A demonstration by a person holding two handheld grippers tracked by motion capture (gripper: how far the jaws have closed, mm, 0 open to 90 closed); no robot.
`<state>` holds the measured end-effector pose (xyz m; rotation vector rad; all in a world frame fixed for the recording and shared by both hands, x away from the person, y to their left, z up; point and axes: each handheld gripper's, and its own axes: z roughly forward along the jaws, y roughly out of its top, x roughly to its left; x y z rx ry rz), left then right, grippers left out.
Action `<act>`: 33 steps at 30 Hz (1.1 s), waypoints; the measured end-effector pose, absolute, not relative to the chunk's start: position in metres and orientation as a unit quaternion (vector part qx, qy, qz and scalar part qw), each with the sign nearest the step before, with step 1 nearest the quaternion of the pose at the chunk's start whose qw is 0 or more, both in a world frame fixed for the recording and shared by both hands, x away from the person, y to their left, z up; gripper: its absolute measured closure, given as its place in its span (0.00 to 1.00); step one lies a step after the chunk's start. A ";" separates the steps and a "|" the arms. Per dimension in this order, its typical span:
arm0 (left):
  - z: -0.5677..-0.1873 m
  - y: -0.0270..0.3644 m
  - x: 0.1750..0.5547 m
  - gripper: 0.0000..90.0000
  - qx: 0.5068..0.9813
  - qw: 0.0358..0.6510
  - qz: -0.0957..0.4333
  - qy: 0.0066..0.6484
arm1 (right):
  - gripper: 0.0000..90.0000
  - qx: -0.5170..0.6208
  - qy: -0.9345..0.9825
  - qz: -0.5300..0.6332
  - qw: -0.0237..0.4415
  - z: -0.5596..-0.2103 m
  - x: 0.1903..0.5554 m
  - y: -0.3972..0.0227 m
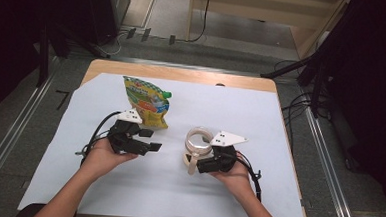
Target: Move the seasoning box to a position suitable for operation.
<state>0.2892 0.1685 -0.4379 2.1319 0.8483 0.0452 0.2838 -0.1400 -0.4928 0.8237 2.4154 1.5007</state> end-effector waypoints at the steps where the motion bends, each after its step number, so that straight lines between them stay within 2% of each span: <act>1: -0.438 0.168 0.289 0.42 0.848 0.410 0.019 0.336 | 0.14 0.277 0.813 0.505 0.090 -0.493 0.284 -0.140; 6: -0.438 0.167 0.289 0.42 0.848 0.410 0.020 0.335 | 0.14 0.261 0.821 0.501 0.086 -0.501 0.283 -0.124; 10: -0.439 0.166 0.288 0.42 0.849 0.408 0.021 0.333 | 0.14 0.246 0.827 0.496 0.100 -0.503 0.280 -0.119; 21: -0.439 0.165 0.288 0.42 0.849 0.412 0.020 0.331 | 0.13 0.231 0.832 0.493 0.110 -0.506 0.277 -0.121; 33: -0.439 0.165 0.288 0.42 0.849 0.411 0.020 0.330 | 0.15 0.238 0.853 0.455 0.093 -0.501 0.271 -0.134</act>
